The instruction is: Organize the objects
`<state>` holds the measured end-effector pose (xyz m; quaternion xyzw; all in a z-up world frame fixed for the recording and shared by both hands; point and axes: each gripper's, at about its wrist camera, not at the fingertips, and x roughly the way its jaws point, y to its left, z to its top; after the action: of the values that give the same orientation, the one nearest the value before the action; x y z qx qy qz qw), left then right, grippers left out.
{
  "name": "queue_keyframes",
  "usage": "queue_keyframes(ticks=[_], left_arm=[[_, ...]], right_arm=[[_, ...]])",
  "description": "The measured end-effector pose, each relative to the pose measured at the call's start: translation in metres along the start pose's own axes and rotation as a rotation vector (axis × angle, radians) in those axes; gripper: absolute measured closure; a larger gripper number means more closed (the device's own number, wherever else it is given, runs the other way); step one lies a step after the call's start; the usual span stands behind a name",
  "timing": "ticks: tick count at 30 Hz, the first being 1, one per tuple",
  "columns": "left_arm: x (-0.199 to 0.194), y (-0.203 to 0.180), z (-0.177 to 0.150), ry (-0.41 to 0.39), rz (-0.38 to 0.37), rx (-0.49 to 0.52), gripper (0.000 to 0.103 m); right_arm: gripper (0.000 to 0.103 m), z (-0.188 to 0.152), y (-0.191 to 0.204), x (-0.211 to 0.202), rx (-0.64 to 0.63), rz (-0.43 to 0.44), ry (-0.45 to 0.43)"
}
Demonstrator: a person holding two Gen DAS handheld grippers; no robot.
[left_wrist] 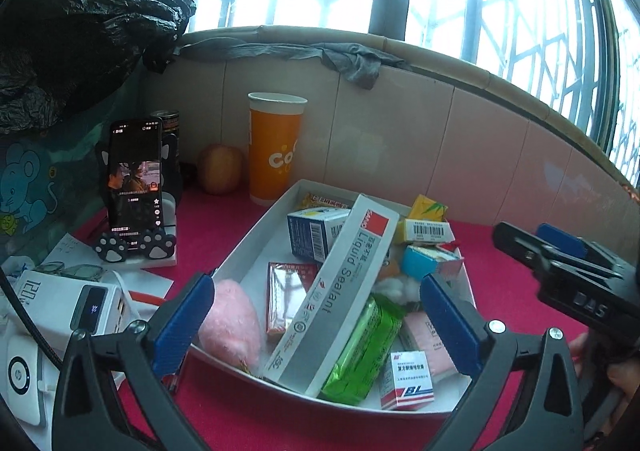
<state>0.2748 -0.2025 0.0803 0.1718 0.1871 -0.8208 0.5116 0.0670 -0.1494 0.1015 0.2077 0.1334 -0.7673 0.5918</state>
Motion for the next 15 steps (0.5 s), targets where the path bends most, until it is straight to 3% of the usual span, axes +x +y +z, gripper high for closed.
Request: queue_keyframes(ticks=[6,15], left_arm=[[-0.009,-0.014,-0.011,0.003,0.017,0.043,0.0],[-0.02,-0.041,-0.023,0.011,0.05,0.139,0.0]], right_arm=[[0.001,-0.025,-0.01,-0.034,0.001,-0.016,-0.027],[0.001,-0.051,-0.033,-0.082,0.052,-0.074,-0.092]])
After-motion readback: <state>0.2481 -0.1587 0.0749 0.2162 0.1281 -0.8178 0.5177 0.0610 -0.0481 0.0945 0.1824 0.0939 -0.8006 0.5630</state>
